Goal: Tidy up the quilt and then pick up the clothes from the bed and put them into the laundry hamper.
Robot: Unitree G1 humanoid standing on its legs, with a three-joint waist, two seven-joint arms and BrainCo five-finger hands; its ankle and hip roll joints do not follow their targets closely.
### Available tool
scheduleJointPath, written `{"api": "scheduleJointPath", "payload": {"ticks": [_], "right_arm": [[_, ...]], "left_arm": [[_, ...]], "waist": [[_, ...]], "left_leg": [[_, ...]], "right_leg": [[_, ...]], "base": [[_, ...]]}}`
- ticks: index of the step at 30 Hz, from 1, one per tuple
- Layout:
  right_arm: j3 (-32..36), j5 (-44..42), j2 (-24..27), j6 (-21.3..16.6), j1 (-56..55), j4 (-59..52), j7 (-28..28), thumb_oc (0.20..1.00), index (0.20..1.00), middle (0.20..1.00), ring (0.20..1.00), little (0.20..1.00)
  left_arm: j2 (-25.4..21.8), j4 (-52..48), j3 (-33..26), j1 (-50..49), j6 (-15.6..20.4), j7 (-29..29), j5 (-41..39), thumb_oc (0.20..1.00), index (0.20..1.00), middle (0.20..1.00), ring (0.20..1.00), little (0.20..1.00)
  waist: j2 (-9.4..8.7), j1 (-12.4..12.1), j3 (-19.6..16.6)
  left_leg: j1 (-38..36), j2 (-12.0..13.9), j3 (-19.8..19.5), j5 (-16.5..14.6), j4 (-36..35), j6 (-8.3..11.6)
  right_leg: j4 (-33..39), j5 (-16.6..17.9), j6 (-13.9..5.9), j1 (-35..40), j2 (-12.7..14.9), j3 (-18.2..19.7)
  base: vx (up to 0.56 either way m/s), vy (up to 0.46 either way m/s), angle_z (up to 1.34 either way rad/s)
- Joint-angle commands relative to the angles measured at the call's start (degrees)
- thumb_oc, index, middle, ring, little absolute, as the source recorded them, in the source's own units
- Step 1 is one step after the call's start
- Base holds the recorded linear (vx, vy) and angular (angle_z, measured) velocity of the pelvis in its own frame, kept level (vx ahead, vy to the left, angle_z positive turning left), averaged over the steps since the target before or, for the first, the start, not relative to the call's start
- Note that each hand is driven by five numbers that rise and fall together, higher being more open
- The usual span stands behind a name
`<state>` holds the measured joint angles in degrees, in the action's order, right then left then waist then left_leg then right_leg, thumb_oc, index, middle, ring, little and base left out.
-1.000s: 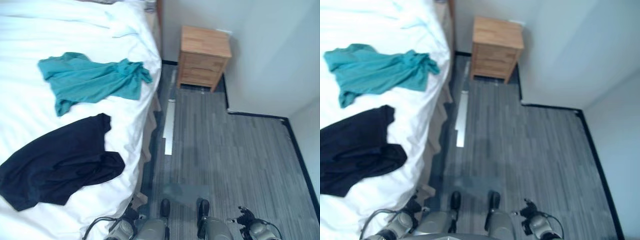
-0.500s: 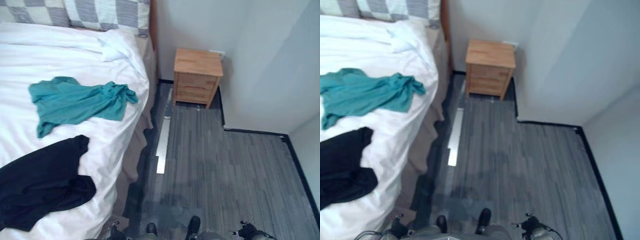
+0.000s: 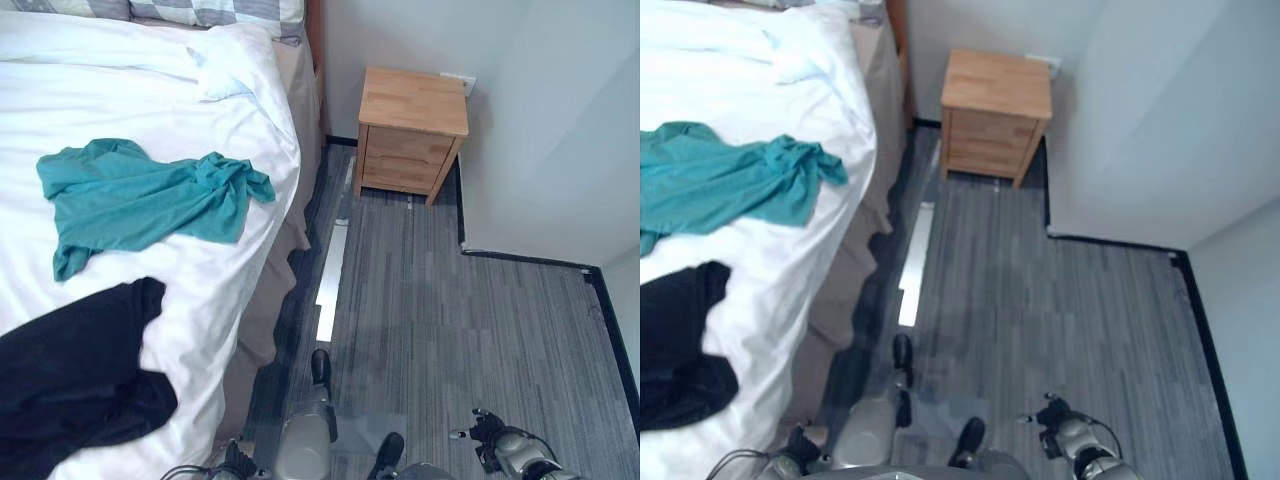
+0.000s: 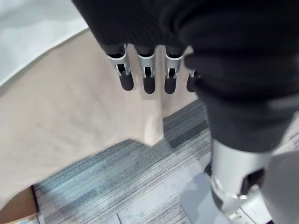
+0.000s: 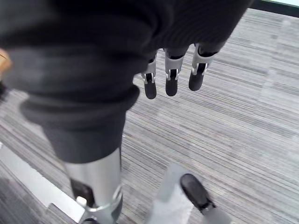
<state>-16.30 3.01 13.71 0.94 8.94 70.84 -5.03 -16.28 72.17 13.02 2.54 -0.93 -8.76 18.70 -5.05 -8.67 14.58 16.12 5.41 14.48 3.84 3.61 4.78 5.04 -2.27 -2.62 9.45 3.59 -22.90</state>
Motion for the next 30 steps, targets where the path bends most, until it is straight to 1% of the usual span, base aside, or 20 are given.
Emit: {"api": "scheduleJointPath", "payload": {"ticks": [1,2,3,4,8,9,11,13,14,16,18,20,21,22,23,25,26,27,29,30], "right_arm": [[0.4,1.9,1.5,0.2,-0.1,-1.2,-0.7,1.000,1.000,1.000,1.000,1.000],[1.3,1.4,1.6,0.5,1.3,-1.8,-0.8,1.000,1.000,1.000,1.000,1.000],[1.3,1.4,1.6,0.5,1.3,-1.8,-0.8,1.000,1.000,1.000,1.000,1.000],[2.3,0.8,1.6,0.5,2.0,-2.2,-1.1,1.000,1.000,1.000,1.000,1.000],[3.6,-0.8,1.9,0.4,1.8,-3.1,-1.5,1.000,1.000,1.000,1.000,1.000],[3.9,-1.2,2.3,0.3,1.9,-2.8,-1.8,1.000,1.000,1.000,1.000,1.000],[4.1,-1.3,2.5,0.4,1.8,-2.6,-1.9,1.000,1.000,1.000,1.000,1.000],[5.1,-1.8,2.8,0.6,0.9,-2.4,-2.0,1.000,1.000,1.000,1.000,1.000],[5.7,-2.0,2.9,0.7,0.0,-2.3,-1.7,1.000,1.000,1.000,1.000,1.000],[5.9,-1.9,2.9,0.9,-0.8,-1.9,-1.2,1.000,1.000,1.000,1.000,1.000],[5.2,-0.8,2.9,0.9,-1.7,-1.2,-0.5,1.000,1.000,1.000,1.000,1.000],[3.5,-0.3,3.0,0.7,-1.5,-1.4,-0.8,1.000,1.000,1.000,1.000,1.000],[3.5,-0.3,3.0,0.7,-1.5,-1.4,-0.8,1.000,1.000,1.000,1.000,1.000],[2.1,0.2,3.9,0.7,0.3,-1.7,-1.4,1.000,1.000,1.000,1.000,1.000],[1.5,0.5,3.9,0.8,1.0,-1.5,-1.5,1.000,1.000,1.000,1.000,1.000],[0.4,1.2,3.9,0.8,1.9,-1.6,-1.6,1.000,1.000,1.000,1.000,1.000],[-0.4,1.9,4.2,0.6,2.3,-1.7,-1.7,1.000,1.000,1.000,1.000,1.000],[-0.9,2.4,4.4,0.4,3.1,-1.9,-1.7,1.000,1.000,1.000,1.000,1.000],[-1.5,2.7,4.1,-0.1,4.0,-1.8,-2.1,1.000,1.000,1.000,1.000,1.000],[-2.0,3.0,3.5,0.0,4.1,-1.9,-2.0,1.000,1.000,1.000,1.000,1.000]], "left_arm": [[-2.6,-0.6,3.0,1.2,-0.3,-0.6,1.0,1.000,1.000,1.000,1.000,1.000],[-3.5,-1.6,3.8,2.2,-0.8,-1.2,1.2,1.000,1.000,1.000,1.000,1.000],[-3.5,-1.6,3.8,2.2,-0.8,-1.2,1.2,1.000,1.000,1.000,1.000,1.000],[-3.7,-2.0,4.3,2.8,-0.8,-1.7,1.6,1.000,1.000,1.000,1.000,1.000],[-3.7,-2.3,4.3,3.4,-0.7,-2.2,1.5,1.000,1.000,1.000,1.000,1.000],[-3.5,-2.2,4.3,4.4,-0.3,-2.3,2.1,1.000,1.000,1.000,1.000,1.000],[-3.7,-2.2,4.3,4.6,-0.2,-2.3,2.7,1.000,1.000,1.000,1.000,1.000],[-3.6,-1.9,5.0,4.8,0.0,-2.2,4.4,1.000,1.000,1.000,1.000,1.000],[-3.7,-1.6,5.7,4.8,0.1,-2.0,5.6,1.000,1.000,1.000,1.000,1.000],[-3.8,-0.8,5.8,4.4,0.2,-1.5,6.0,1.000,1.000,1.000,1.000,1.000],[-3.5,-0.4,4.6,2.7,0.4,-1.9,4.7,1.000,1.000,1.000,1.000,1.000],[-3.9,-1.6,3.6,2.9,0.5,-2.7,3.1,1.000,1.000,1.000,1.000,1.000],[-3.9,-1.6,3.6,2.8,0.5,-2.7,3.1,1.000,1.000,1.000,1.000,1.000],[-3.9,-2.9,3.0,4.1,0.7,-4.4,0.3,1.000,1.000,1.000,1.000,1.000],[-3.6,-3.2,3.1,4.7,0.7,-4.5,-0.2,1.000,1.000,1.000,1.000,1.000],[-3.2,-3.6,3.2,4.9,0.8,-4.4,-0.5,1.000,1.000,1.000,1.000,1.000],[-2.9,-4.3,3.2,4.6,0.8,-4.3,0.0,1.000,1.000,1.000,1.000,1.000],[-2.8,-4.2,3.5,4.2,0.8,-4.0,0.4,1.000,1.000,1.000,1.000,1.000],[-2.8,-3.6,4.1,4.3,0.6,-3.7,0.9,1.000,1.000,1.000,1.000,1.000],[-2.8,-3.5,4.6,4.2,0.4,-3.2,1.2,1.000,1.000,1.000,1.000,1.000]], "waist": [[-0.92,-0.9,0.6],[1.27,1.1,2.7],[1.19,1.1,2.7],[3.02,2.7,3.6],[3.99,4.1,3.0],[4.31,4.2,2.1],[4.43,4.3,1.7],[5.04,6.1,0.9],[5.24,7.5,0.6],[4.78,7.4,-0.1],[4.41,7.7,-1.0],[3.51,5.9,0.0],[3.53,5.9,0.0],[2.71,3.5,2.3],[2.44,2.6,2.7],[2.14,1.7,2.7],[2.07,0.7,1.7],[2.20,0.0,1.0],[2.24,-0.7,-0.2],[2.17,-1.1,-0.7]], "left_leg": [[-6.2,-2.4,1.8,-6.2,1.2,-3.42],[-9.5,-0.4,2.5,-7.3,1.3,-3.87],[-9.5,-0.5,2.6,-7.3,1.3,-3.90],[-12.5,-0.2,2.7,-8.0,0.6,-3.86],[-16.7,-1.4,1.1,-10.9,-1.3,-3.34],[-17.9,-1.0,0.1,-12.4,-1.9,-2.21],[-18.7,-0.6,-0.3,-13.0,-2.3,-1.69],[-21.1,0.0,-1.3,-14.4,-2.7,-0.98],[-24.0,0.2,-2.1,-16.8,-2.2,-0.42],[-25.5,-0.2,-2.5,-18.6,-1.5,-0.27],[-25.6,1.1,-3.5,-16.7,7.8,1.65],[-17.4,3.7,-6.0,-11.1,25.9,3.51],[-17.3,3.7,-6.0,-11.1,25.9,3.51],[-10.0,6.1,-5.5,-10.6,34.4,3.46],[-7.7,7.3,-3.9,-11.3,32.8,3.11],[-6.4,6.9,-2.5,-12.2,29.4,2.82],[-5.0,4.2,1.5,-13.1,19.3,1.34],[-3.3,3.1,4.3,-11.0,14.8,1.20],[-3.9,4.5,10.4,-7.2,8.3,1.81],[-5.7,3.4,11.0,-7.6,5.7,0.73]], "right_leg": [[-24.0,-4.2,-10.78,-7.2,0.9,-1.9],[-37.9,2.2,-12.38,-14.9,3.8,-2.1],[-38.1,2.1,-12.38,-15.1,3.9,-2.0],[-40.5,2.6,-12.38,-18.5,6.6,-4.0],[-30.8,-2.5,-10.55,-18.8,9.7,-6.3],[-17.8,-2.2,-9.25,-18.5,10.7,-5.7],[-12.8,-1.5,-9.29,-17.8,11.3,-4.6],[-8.4,1.9,-9.81,-19.0,15.4,1.0],[-8.6,3.3,-10.42,-19.2,16.4,4.2],[-8.5,3.1,-11.17,-18.3,15.9,3.3],[-9.3,3.5,-10.73,-16.4,13.7,0.5],[-7.5,1.8,-7.71,-13.5,10.7,-1.2],[-7.5,1.8,-7.71,-13.5,10.7,-1.3],[-5.4,-0.9,-5.77,-9.4,8.8,-2.9],[-4.0,-1.8,-5.45,-7.8,8.3,-4.0],[-2.5,-2.1,-5.35,-6.4,7.9,-5.0],[-1.2,-2.5,-5.45,-4.6,7.1,-6.6],[-0.8,-3.6,-5.38,-3.3,6.0,-7.2],[-1.6,-5.4,-5.31,-2.9,4.0,-8.9],[-3.3,-5.4,-5.09,-3.3,3.4,-9.2]], "base": [[0.28,0.187,-0.68],[0.28,0.185,-0.73],[0.41,0.288,-0.47],[0.40,0.227,-0.10],[0.45,0.059,0.21],[0.72,-0.160,0.36],[0.40,-0.134,0.44],[0.59,-0.109,0.70],[0.63,-0.108,0.76],[0.62,-0.164,0.47],[0.71,-0.303,0.29],[0.26,-0.290,0.14],[0.27,-0.351,0.50],[0.25,-0.263,0.24],[0.35,-0.288,0.14],[0.22,-0.038,0.24],[0.29,0.032,0.43],[0.32,0.019,0.57],[0.25,0.014,0.92],[0.36,0.033,0.66]]}}
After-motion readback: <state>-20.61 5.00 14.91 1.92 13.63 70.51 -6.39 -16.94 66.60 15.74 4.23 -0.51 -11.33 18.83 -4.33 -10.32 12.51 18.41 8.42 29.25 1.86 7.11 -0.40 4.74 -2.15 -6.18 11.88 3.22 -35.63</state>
